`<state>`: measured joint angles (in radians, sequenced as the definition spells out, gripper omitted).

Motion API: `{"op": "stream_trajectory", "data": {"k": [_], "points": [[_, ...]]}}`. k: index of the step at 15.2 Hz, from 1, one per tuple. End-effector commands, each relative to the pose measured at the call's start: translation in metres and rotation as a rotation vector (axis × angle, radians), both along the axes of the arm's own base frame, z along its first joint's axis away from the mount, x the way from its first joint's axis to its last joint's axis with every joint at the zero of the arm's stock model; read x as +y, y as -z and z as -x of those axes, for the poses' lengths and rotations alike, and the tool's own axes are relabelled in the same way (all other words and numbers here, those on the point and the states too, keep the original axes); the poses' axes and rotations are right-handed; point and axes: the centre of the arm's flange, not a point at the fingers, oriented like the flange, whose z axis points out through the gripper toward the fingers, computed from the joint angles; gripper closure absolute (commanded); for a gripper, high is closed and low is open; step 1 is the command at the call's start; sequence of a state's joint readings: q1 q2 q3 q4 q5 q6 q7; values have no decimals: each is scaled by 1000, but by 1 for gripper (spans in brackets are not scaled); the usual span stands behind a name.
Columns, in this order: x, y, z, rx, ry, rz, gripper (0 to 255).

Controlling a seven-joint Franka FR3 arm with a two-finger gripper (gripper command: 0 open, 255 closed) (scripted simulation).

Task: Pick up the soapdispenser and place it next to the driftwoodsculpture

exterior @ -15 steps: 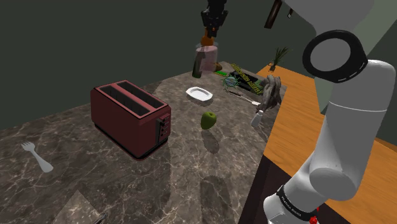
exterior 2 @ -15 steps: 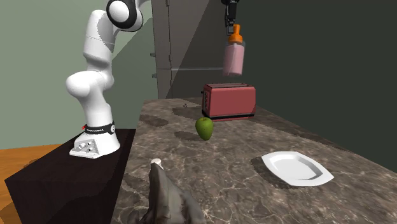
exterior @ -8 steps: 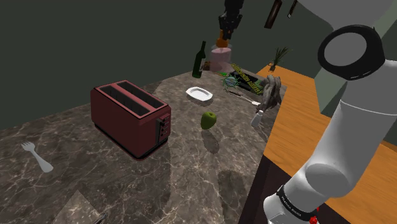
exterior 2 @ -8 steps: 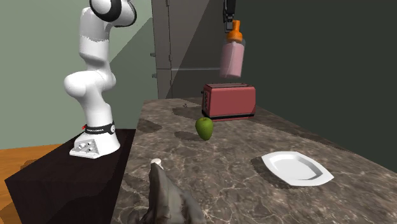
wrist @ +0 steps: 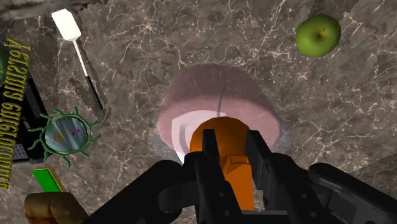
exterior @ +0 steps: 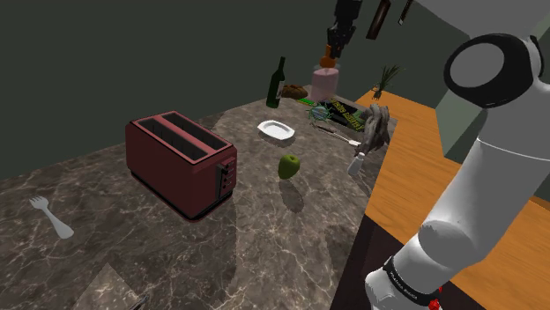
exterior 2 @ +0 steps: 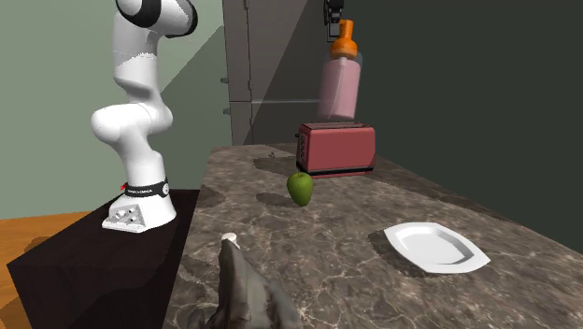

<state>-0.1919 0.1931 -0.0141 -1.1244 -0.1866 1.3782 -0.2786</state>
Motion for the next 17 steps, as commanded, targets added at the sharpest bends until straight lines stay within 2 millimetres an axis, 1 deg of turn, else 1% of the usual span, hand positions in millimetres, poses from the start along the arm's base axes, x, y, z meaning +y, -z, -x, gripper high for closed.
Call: {"op": "stream_trajectory", "data": {"k": [1, 15, 17], "points": [[-27, -1, 4, -1, -2, 1, 255], [-209, -2, 36, -1, -2, 1, 255], [-209, 9, 36, -1, -2, 1, 255]]}}
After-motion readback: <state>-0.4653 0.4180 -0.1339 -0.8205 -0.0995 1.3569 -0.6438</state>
